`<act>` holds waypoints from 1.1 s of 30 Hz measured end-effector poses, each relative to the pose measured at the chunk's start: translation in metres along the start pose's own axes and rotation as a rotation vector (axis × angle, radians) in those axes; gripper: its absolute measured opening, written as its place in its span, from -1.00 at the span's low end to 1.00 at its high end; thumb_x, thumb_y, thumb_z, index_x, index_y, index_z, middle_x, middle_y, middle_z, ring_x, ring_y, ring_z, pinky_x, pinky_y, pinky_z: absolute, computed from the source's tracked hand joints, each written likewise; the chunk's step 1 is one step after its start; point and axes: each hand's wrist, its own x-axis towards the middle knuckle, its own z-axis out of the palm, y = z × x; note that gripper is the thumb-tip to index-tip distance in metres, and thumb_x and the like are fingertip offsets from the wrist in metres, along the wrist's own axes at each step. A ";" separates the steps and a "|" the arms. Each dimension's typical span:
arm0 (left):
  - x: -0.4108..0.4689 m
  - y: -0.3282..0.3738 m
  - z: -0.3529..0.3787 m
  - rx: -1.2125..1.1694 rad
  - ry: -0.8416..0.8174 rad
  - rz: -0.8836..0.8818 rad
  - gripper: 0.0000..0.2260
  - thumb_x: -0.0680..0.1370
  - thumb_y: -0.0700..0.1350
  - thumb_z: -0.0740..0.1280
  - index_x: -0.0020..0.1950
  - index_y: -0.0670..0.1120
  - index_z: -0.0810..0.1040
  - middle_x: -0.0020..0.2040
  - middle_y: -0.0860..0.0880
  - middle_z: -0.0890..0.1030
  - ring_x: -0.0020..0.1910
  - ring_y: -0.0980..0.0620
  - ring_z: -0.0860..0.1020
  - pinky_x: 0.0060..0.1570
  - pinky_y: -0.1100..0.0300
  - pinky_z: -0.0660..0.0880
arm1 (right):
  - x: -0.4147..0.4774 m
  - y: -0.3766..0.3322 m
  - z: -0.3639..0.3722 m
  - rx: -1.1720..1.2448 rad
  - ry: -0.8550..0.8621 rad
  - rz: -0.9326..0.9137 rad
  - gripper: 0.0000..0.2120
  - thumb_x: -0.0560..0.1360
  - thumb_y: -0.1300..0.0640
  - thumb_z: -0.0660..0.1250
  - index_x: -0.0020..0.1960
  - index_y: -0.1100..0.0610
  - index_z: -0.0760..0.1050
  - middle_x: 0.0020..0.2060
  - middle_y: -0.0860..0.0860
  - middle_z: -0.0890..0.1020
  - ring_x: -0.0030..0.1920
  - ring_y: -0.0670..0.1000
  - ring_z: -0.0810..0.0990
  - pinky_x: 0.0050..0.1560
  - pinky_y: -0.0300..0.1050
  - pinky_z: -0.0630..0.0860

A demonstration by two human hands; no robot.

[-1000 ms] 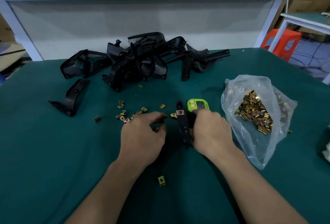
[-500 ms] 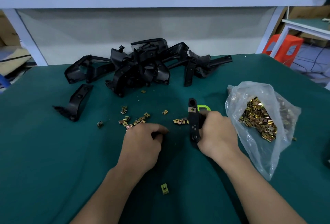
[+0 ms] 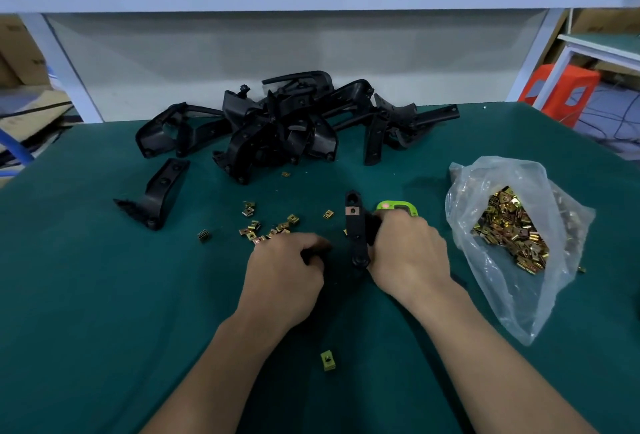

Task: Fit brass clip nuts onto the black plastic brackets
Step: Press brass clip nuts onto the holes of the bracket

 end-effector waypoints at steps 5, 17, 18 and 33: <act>0.002 -0.001 -0.002 -0.012 0.009 -0.005 -0.70 0.52 -0.21 0.36 0.07 0.15 0.73 -0.09 0.28 0.69 -0.18 0.48 0.54 -0.16 0.62 0.40 | -0.001 -0.002 0.001 0.001 0.008 0.017 -0.80 0.42 0.06 0.45 -0.08 0.02 0.44 -0.09 0.05 0.53 -0.23 0.16 0.39 -0.11 -0.03 0.39; 0.002 0.001 -0.001 -0.007 -0.024 -0.021 -0.71 0.54 -0.21 0.35 0.05 0.15 0.74 -0.23 0.38 0.55 -0.12 0.30 0.60 -0.01 0.29 0.58 | -0.002 0.001 -0.002 -0.026 -0.018 -0.015 -0.80 0.46 0.06 0.42 -0.08 -0.01 0.38 -0.13 0.03 0.47 -0.18 0.18 0.44 -0.14 -0.04 0.31; 0.003 0.001 0.000 -0.007 -0.019 -0.023 -0.71 0.54 -0.21 0.35 0.05 0.15 0.74 -0.22 0.38 0.57 -0.12 0.30 0.60 -0.02 0.30 0.58 | -0.002 0.001 -0.003 -0.025 -0.019 -0.014 -0.81 0.46 0.06 0.41 -0.08 -0.02 0.38 -0.16 0.01 0.43 -0.20 0.17 0.40 -0.14 -0.04 0.31; 0.003 -0.002 -0.001 -0.024 -0.045 -0.046 -0.71 0.55 -0.20 0.34 0.05 0.17 0.73 -0.22 0.39 0.56 -0.17 0.33 0.60 -0.07 0.30 0.58 | -0.005 0.018 -0.007 0.012 0.023 0.083 -0.73 0.41 0.02 0.45 -0.19 0.04 0.35 -0.39 -0.04 0.33 -0.34 0.13 0.35 -0.23 -0.06 0.31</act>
